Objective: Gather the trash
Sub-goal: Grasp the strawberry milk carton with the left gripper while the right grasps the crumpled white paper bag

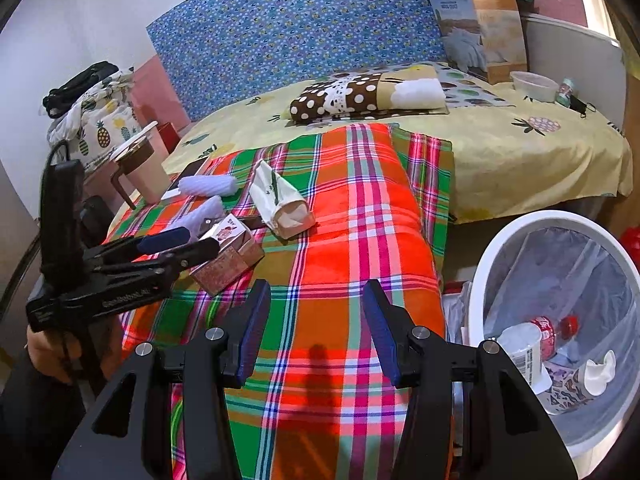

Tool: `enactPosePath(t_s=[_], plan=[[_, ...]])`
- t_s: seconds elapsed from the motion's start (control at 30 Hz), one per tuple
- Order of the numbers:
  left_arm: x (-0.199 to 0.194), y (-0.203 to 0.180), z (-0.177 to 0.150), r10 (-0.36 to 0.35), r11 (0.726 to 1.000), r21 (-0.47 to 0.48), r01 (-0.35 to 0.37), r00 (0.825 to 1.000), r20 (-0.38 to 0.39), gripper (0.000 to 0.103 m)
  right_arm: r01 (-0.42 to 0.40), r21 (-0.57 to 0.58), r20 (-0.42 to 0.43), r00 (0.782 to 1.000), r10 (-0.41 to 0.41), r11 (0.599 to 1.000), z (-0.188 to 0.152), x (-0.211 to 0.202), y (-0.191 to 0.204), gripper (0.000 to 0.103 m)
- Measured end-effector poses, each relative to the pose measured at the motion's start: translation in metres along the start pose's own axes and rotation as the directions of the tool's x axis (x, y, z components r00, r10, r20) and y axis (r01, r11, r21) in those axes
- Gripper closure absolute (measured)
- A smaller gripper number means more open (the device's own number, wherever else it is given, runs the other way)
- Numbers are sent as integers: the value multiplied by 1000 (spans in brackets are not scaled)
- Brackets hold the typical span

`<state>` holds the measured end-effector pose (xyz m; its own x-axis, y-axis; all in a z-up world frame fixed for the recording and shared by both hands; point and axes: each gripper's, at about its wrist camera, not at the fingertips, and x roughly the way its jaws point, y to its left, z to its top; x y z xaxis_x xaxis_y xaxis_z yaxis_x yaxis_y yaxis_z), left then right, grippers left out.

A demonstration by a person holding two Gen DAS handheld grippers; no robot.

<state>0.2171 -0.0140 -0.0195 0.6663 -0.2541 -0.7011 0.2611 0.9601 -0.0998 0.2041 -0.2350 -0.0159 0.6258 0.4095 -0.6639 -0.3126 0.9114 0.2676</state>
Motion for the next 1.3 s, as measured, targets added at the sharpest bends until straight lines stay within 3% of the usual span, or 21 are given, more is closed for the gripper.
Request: enactPosePath(t_s=[0.13, 0.63, 0.9, 1.3], plan=[[12, -3, -3, 10, 1000, 17, -9, 999, -35, 40, 2, 4, -4, 1000, -2, 1000, 0, 3, -3, 53], [-14, 6, -21, 32, 989, -147, -32, 999, -3, 50, -45, -72, -18, 999, 44, 996, 21, 18, 9, 53], [-24, 19, -21, 41, 981, -190, -36, 999, 18, 50, -50, -163, -35, 998, 45, 985, 43, 48, 19, 53], [-25, 34, -28, 46, 974, -223, -42, 999, 10, 50, -73, -143, -116, 992, 57, 987, 52, 92, 19, 53]])
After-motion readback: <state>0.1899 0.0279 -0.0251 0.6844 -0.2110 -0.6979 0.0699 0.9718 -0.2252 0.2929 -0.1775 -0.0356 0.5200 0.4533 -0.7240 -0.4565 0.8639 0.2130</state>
